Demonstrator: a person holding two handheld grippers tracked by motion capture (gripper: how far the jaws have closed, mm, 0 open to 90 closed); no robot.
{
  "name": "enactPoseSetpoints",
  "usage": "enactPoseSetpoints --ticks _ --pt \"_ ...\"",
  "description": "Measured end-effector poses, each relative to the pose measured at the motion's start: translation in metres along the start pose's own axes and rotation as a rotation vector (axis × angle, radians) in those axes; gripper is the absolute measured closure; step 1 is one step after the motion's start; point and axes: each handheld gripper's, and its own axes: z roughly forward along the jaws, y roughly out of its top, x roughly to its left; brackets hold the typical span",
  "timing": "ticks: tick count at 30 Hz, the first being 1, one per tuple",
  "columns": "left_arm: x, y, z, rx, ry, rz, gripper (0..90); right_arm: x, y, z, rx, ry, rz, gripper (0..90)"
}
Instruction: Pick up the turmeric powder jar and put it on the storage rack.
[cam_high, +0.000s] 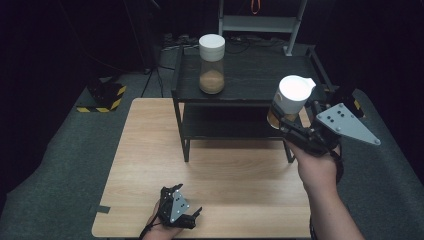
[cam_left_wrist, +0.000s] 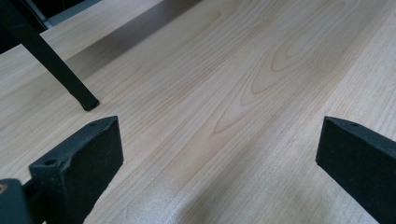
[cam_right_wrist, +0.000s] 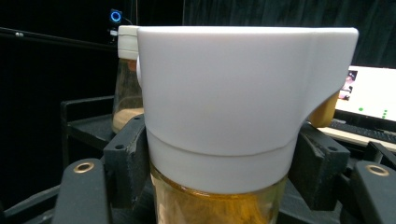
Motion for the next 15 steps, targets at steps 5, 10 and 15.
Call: enactPoseSetpoints --ticks 5,10,15 --pt "0.0 -0.001 0.0 -0.003 -0.002 0.002 0.9 0.0 0.004 0.012 0.004 -0.005 0.003 30.2" --pt "0.0 0.0 0.0 -0.002 -0.001 0.007 0.9 0.0 0.009 0.022 0.0 -0.012 0.006 30.2" --pt "0.001 -0.001 0.0 -0.003 -0.005 0.001 0.9 -0.001 0.013 0.03 -0.003 -0.019 0.012 30.2"
